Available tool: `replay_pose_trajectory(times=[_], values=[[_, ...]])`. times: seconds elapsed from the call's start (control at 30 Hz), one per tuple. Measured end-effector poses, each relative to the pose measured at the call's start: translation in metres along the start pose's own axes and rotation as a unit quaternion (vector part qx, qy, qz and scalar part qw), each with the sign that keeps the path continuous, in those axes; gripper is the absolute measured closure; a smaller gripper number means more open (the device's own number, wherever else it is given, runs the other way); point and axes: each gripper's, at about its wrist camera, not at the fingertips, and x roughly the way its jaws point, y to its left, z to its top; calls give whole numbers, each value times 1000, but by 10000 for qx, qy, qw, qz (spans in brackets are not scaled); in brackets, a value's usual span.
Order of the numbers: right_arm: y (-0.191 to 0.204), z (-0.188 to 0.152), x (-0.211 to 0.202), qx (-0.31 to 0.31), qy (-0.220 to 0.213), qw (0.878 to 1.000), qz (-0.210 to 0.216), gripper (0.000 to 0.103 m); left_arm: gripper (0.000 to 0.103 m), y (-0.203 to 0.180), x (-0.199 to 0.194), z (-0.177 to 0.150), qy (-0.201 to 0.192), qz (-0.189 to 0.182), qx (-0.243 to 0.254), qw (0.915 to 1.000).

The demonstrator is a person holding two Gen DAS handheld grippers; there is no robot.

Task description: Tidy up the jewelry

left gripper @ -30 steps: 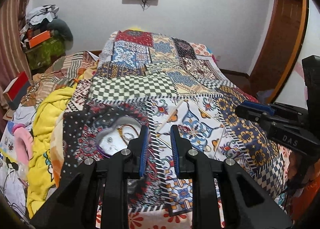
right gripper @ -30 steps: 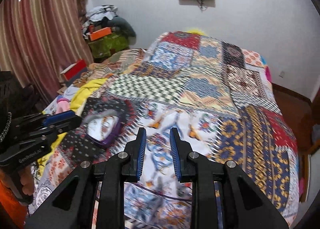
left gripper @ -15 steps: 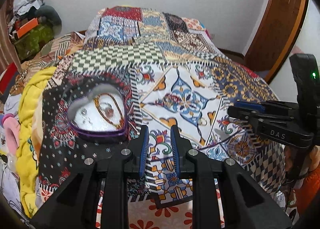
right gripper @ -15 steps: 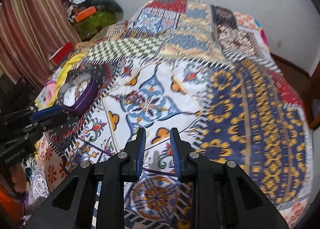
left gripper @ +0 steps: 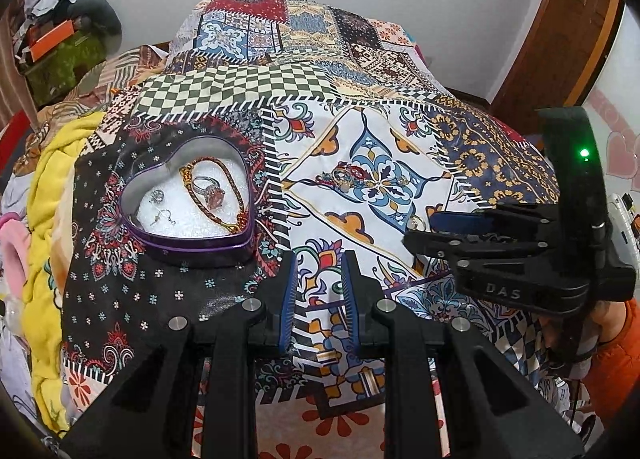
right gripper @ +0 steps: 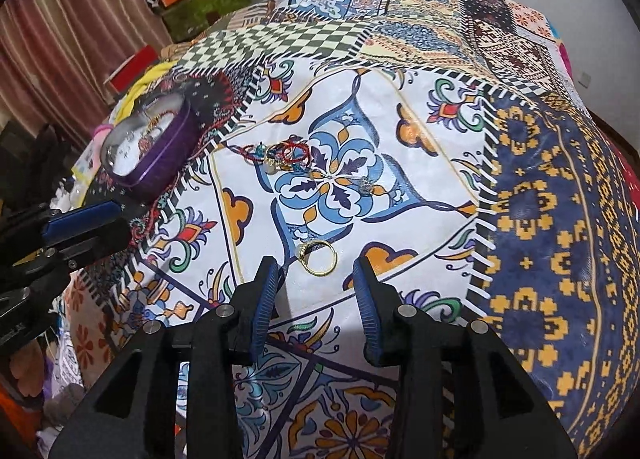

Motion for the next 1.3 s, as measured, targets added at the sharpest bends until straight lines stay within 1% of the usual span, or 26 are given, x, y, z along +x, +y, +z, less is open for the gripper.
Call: replay_pose_trajectory(times=[0.1, 0.17, 0.2, 0.43, 0.53, 0.67, 0.8, 0.9, 1.03, 1.3], values=[[2, 2, 3, -59, -24, 10000, -52, 68, 82, -1, 2, -2, 28, -35, 2, 10000], [4, 1, 3, -114, -69, 9999, -94, 77, 82, -4, 3, -2, 35, -44, 34, 10000], [4, 2, 4, -120, -75, 9999, -90, 84, 82, -5, 3, -2, 36, -47, 47, 10000], [7, 2, -3, -146, -226, 9996, -116, 84, 82, -11, 1, 3, 14, -135, 76, 9999], [3, 3, -14, -38, -415, 9991, -77, 84, 82, -15, 5, 10, 10, -156, 112, 9998], [-7, 5, -31, 71, -689, 9975, -165, 84, 82, -23, 15, 21, 20, -221, 189, 9996], [-20, 8, -48, 186, -969, 9949, -230, 84, 83, -29, 36, 30, 187, -284, 172, 9993], [-24, 8, -56, 198, -1119, 9931, -305, 84, 83, -32, 53, 34, 324, -187, 185, 9991], [-30, 9, -60, 235, -1220, 9919, -262, 84, 83, -33, 71, 39, 426, -29, 160, 9990], [-37, 9, -57, 264, -1269, 9915, -146, 84, 83, -29, 89, 51, 411, 91, 111, 9991]])
